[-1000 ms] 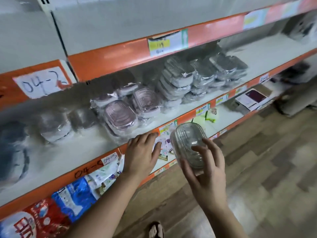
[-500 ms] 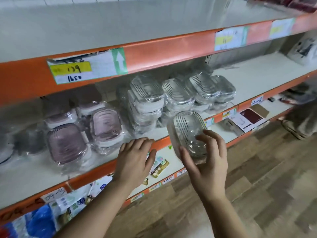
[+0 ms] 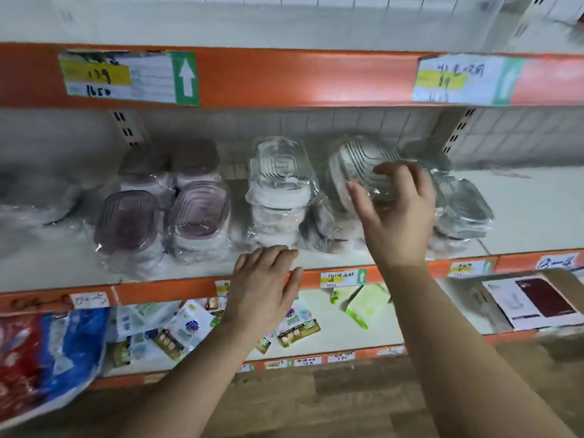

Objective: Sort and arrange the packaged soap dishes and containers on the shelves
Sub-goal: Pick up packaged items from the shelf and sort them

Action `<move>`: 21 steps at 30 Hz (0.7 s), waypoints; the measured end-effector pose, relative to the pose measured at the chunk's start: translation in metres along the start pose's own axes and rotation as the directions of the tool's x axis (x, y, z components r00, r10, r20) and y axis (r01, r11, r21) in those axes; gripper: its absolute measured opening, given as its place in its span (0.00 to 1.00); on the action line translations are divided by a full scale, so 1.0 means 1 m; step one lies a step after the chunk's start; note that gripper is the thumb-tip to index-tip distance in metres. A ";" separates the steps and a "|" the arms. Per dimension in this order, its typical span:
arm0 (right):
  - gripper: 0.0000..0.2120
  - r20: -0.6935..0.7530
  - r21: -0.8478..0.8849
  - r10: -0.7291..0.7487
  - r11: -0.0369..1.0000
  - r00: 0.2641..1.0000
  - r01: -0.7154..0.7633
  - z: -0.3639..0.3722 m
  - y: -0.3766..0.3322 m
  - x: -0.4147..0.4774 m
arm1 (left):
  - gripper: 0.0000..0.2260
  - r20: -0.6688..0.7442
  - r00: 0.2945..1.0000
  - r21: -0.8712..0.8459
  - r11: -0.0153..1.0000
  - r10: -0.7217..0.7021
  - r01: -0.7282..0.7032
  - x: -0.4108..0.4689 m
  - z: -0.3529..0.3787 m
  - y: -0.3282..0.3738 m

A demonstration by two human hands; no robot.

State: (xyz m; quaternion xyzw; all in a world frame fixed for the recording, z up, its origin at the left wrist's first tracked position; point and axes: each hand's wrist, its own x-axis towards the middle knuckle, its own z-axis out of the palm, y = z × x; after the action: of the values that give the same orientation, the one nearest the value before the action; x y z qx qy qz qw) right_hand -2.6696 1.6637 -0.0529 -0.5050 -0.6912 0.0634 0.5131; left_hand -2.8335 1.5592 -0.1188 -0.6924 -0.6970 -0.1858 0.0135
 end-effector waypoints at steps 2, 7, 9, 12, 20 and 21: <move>0.15 0.101 -0.015 -0.020 1.000 0.995 0.022 0.007 0.005 0.008 | 0.20 -0.002 1.000 0.001 1.000 -0.014 0.014 -0.002 0.002 0.003; 0.20 0.167 -0.083 -0.063 0.993 0.984 0.078 0.013 0.012 -0.006 | 0.20 0.003 0.998 0.027 0.997 -0.068 0.068 -0.001 0.006 0.009; 0.21 0.150 -0.070 -0.061 0.995 0.987 0.072 0.013 0.013 -0.008 | 0.20 -0.011 0.996 0.026 0.996 -0.087 0.087 0.002 0.007 0.011; 0.16 0.157 0.004 -0.065 0.998 0.985 0.065 0.014 0.016 -0.002 | 0.20 -0.030 0.994 0.021 0.994 -0.105 0.106 0.005 0.007 0.015; 0.16 0.224 0.007 -0.083 0.996 0.971 0.084 0.003 0.017 -0.005 | 0.20 -0.005 0.991 0.052 0.989 -0.136 0.136 -0.001 -0.004 0.024; 0.16 0.227 0.006 -0.094 0.995 0.969 0.096 -0.002 0.015 -0.008 | 0.21 0.003 0.990 0.054 0.989 -0.141 0.141 -0.001 -0.009 0.026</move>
State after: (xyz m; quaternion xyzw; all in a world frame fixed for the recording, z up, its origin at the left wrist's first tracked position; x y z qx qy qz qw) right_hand -2.6593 1.6640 -0.0663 -0.4621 -0.7689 0.0942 0.4317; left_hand -2.8106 1.5546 -0.1043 -0.6413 -0.7491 -0.1651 0.0167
